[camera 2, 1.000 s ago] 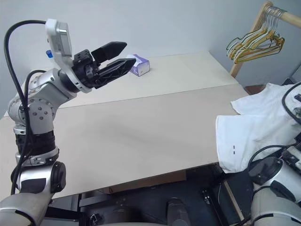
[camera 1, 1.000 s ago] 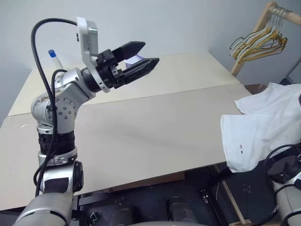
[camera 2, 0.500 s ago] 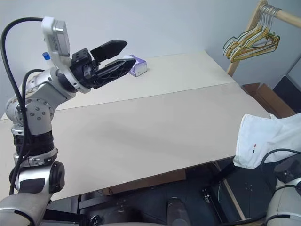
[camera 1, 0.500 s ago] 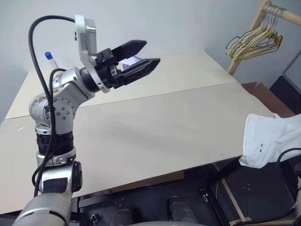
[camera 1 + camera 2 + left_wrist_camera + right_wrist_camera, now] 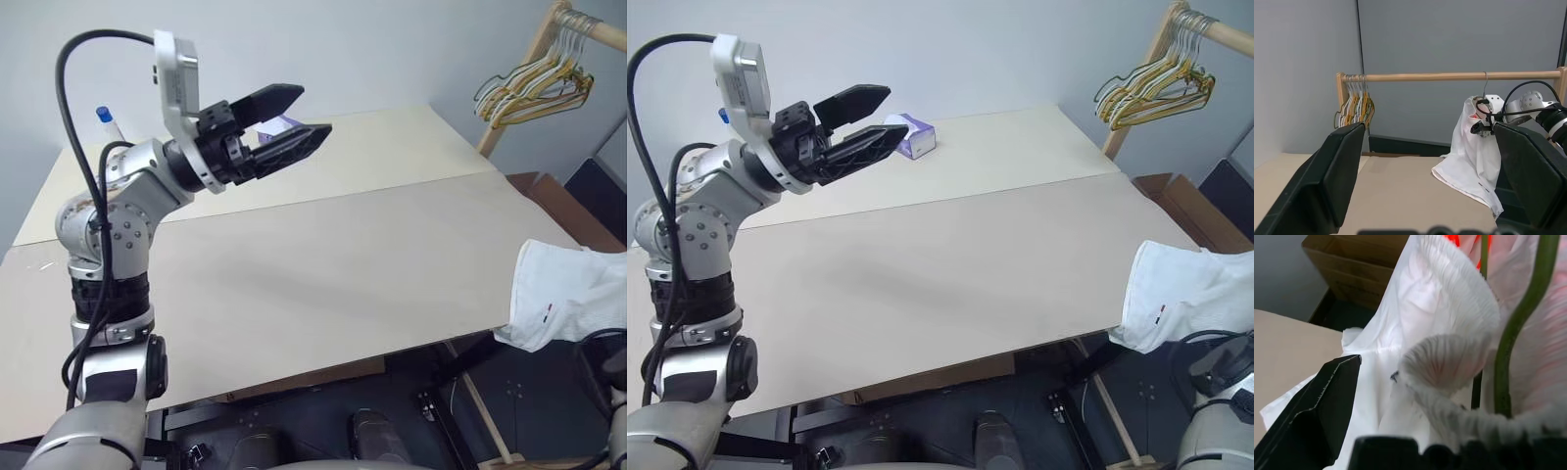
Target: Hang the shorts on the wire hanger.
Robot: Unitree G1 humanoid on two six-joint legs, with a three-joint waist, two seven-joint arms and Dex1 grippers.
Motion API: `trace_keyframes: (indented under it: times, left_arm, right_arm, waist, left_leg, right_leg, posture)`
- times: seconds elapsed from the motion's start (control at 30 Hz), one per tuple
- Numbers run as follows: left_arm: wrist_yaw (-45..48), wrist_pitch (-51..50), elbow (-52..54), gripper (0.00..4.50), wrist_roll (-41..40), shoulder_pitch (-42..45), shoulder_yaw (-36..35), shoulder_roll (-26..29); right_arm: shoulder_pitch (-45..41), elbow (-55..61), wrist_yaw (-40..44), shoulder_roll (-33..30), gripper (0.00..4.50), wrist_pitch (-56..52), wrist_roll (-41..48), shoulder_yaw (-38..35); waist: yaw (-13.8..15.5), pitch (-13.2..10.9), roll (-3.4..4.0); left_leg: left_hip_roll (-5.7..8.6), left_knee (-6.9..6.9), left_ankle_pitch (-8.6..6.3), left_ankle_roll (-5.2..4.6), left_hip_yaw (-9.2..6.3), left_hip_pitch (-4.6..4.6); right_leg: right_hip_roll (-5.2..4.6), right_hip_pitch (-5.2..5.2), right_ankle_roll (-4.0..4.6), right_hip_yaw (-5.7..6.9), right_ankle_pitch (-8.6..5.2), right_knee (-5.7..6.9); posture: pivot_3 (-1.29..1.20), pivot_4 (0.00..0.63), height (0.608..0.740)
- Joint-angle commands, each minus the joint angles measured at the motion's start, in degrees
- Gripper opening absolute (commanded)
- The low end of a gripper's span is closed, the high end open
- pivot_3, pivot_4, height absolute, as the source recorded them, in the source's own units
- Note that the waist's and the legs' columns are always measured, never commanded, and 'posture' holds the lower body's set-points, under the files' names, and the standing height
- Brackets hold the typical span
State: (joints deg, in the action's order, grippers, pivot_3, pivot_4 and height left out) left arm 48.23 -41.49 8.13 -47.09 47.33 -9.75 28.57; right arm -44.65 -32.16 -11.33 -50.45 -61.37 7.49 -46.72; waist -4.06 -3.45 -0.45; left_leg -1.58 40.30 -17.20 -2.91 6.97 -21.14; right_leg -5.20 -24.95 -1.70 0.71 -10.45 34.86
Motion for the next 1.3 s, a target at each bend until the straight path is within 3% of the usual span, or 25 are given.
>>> trace_keyframes:
  times: [0.03,0.23,0.6,0.83,1.1,1.3]
  left_arm:
    - [0.2,1.0,1.1,4.50,0.0,1.1,-0.1,0.6]
    - [0.3,1.2,1.3,4.50,0.0,1.0,0.0,0.6]
    - [1.2,1.5,1.2,4.50,0.3,1.0,0.2,1.4]
    - [2.1,1.9,1.1,4.50,0.8,0.8,0.4,1.8]
    - [2.6,2.5,1.0,4.50,1.1,0.6,0.8,1.7]
    - [2.8,2.7,1.2,4.50,1.2,0.3,0.8,1.7]
  right_arm:
    - [1.5,8.6,-2.9,2.2,4.46,3.9,-0.8,0.8]
    - [5.9,20.5,-8.1,8.7,4.46,9.6,-3.1,1.5]
    - [9.0,31.4,-13.2,15.5,4.46,9.7,-5.2,0.8]
    - [16.2,42.2,-5.3,19.7,4.46,8.7,-1.6,3.8]
    - [15.2,41.2,-4.0,19.7,4.46,5.6,0.5,1.0]
    - [22.3,46.0,-8.0,20.1,4.46,16.2,-9.5,10.6]
  waist:
    - [-0.1,0.0,0.00]
    - [0.0,0.0,0.01]
    - [0.1,0.0,0.02]
    - [0.1,0.0,0.03]
    - [0.2,0.0,0.04]
    - [0.1,0.0,0.05]
  left_leg:
    - [-0.01,0.00,0.00,0.00,0.00,0.00]
    - [0.00,0.00,0.21,0.35,-0.01,0.01]
    - [0.00,-0.01,0.13,0.21,-0.02,0.00]
    - [-0.01,-0.07,0.03,0.05,-0.04,0.01]
    - [-0.01,-0.08,0.03,0.04,-0.05,0.03]
    - [0.01,-0.10,0.02,0.03,-0.05,0.00]
  right_leg:
    - [0.01,0.00,0.00,0.00,0.00,0.01]
    - [0.00,-0.02,-0.10,0.00,-0.06,0.07]
    - [0.00,-0.02,0.01,0.02,0.01,0.06]
    - [0.02,-0.02,0.01,0.04,0.01,0.05]
    - [0.04,-0.02,0.03,0.04,0.00,0.08]
    - [0.02,-0.03,0.04,0.03,0.01,0.04]
  posture:
    - [-0.03,0.037,0.740]
    - [-0.03,0.038,0.740]
    - [-0.03,0.037,0.740]
    - [-0.03,0.037,0.740]
    - [-0.03,0.037,0.740]
    - [-0.04,0.031,0.740]
